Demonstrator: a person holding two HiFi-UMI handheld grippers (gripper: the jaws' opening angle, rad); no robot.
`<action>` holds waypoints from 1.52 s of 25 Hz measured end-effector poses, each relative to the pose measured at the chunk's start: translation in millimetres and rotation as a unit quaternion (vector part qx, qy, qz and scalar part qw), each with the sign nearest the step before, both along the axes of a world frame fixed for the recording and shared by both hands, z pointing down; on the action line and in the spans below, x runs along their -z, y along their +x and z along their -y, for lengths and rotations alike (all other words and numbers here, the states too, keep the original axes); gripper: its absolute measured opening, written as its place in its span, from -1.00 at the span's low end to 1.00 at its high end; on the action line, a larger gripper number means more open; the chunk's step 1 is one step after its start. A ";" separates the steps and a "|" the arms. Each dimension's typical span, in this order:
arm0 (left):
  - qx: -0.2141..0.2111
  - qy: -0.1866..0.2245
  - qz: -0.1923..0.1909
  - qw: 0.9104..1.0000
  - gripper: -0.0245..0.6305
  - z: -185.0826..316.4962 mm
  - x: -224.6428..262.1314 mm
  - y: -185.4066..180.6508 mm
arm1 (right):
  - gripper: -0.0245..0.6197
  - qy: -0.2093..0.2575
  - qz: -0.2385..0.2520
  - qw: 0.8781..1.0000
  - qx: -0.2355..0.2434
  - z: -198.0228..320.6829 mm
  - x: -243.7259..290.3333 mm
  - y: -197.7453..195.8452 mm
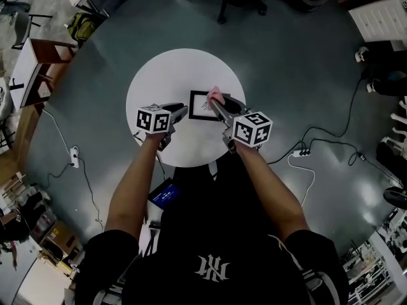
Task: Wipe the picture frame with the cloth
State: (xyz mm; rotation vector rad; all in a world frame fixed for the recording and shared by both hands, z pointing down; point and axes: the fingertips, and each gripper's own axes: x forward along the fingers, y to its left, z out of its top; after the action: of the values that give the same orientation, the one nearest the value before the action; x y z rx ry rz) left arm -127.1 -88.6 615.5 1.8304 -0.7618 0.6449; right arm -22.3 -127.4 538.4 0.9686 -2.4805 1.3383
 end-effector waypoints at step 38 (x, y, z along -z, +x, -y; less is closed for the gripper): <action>-0.028 -0.029 -0.009 0.999 -0.70 -9.3 -43.3 21.0 | -0.68 -0.001 -0.289 0.956 0.050 14.8 -107.4 -22.1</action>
State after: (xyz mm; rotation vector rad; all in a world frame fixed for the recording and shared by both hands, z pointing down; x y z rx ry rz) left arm -106.1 -79.3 658.8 1.8073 -0.6749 0.6807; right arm -44.4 -142.2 645.8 1.0353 -2.0457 0.8627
